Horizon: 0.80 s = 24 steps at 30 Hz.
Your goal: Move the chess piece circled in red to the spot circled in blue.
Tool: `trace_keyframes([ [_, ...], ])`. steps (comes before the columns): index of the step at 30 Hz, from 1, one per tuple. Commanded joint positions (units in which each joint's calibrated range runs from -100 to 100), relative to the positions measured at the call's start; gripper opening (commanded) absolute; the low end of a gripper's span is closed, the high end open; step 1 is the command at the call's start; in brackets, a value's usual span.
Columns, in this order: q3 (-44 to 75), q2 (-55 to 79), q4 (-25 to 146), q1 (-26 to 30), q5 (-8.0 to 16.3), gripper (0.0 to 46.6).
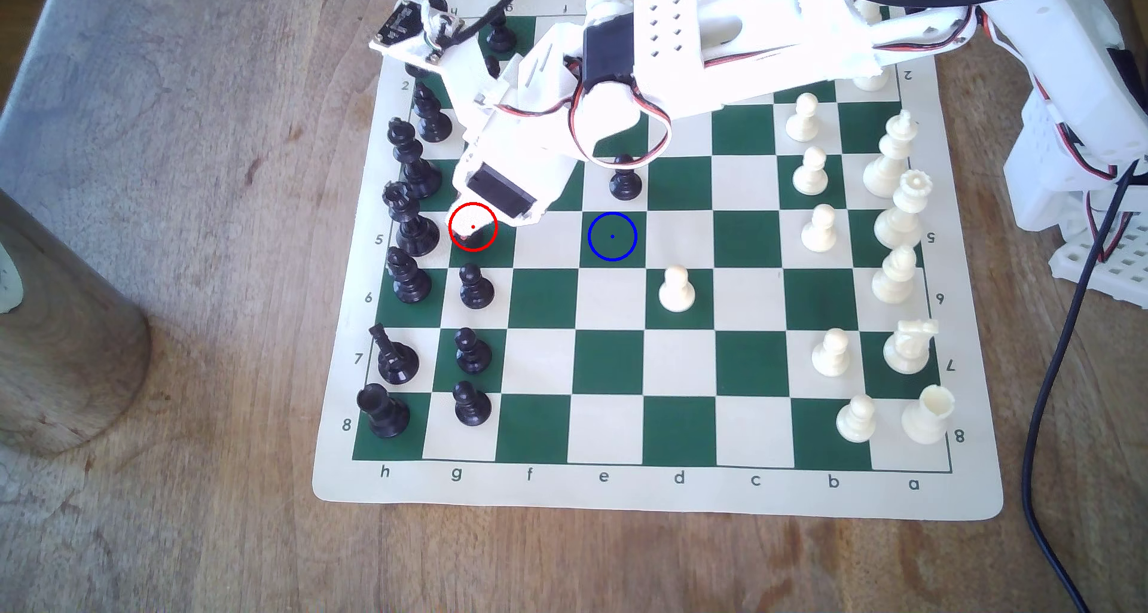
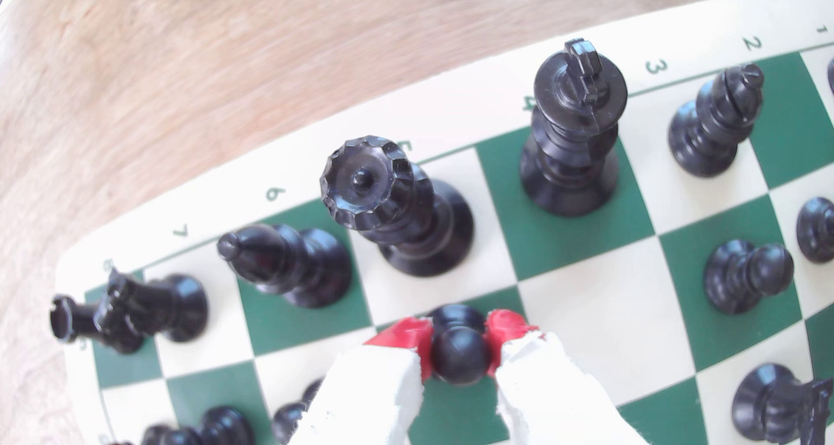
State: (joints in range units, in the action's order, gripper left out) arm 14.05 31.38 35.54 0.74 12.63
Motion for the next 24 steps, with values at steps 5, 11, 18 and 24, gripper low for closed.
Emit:
trace_keyframes([
  [5,0.9,-6.3,-0.9,-1.1,-0.3,0.4],
  [11,-1.2,-12.9,0.0,-2.3,-0.3,0.4],
  [18,-12.3,-22.3,-1.8,-1.7,-0.4,0.4],
  [24,-23.3,-28.9,-4.4,-0.9,-0.5,0.4],
])
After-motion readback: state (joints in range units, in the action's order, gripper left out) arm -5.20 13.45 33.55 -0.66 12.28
